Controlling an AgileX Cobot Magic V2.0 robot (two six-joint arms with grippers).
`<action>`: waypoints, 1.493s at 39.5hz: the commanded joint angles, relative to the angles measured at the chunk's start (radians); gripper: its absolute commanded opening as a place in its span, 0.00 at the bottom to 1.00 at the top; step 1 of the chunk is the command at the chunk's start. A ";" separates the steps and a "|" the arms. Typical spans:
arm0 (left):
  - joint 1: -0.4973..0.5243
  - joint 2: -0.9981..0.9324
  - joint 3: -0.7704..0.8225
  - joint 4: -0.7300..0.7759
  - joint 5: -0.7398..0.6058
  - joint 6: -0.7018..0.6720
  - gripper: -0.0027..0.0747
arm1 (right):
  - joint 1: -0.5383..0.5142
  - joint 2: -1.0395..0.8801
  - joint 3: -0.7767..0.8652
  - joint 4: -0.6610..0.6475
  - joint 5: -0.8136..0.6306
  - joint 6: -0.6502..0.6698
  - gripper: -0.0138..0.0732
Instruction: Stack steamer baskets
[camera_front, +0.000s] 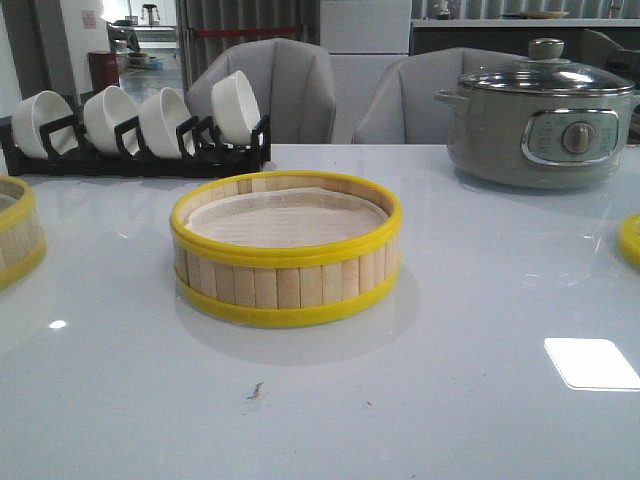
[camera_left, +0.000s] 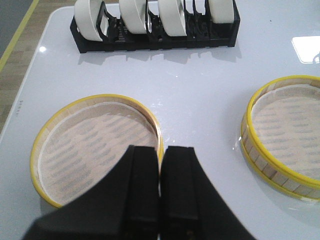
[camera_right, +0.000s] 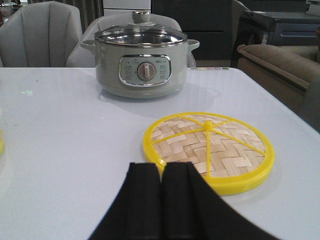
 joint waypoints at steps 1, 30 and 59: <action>-0.003 -0.009 -0.028 -0.003 -0.080 -0.003 0.15 | -0.004 -0.021 -0.016 -0.003 -0.087 -0.011 0.19; -0.003 -0.007 -0.028 -0.004 -0.105 -0.003 0.15 | -0.004 -0.021 -0.016 -0.003 -0.087 -0.011 0.19; -0.003 -0.007 -0.028 -0.014 -0.105 -0.003 0.15 | -0.001 -0.021 -0.017 0.021 -0.297 0.125 0.19</action>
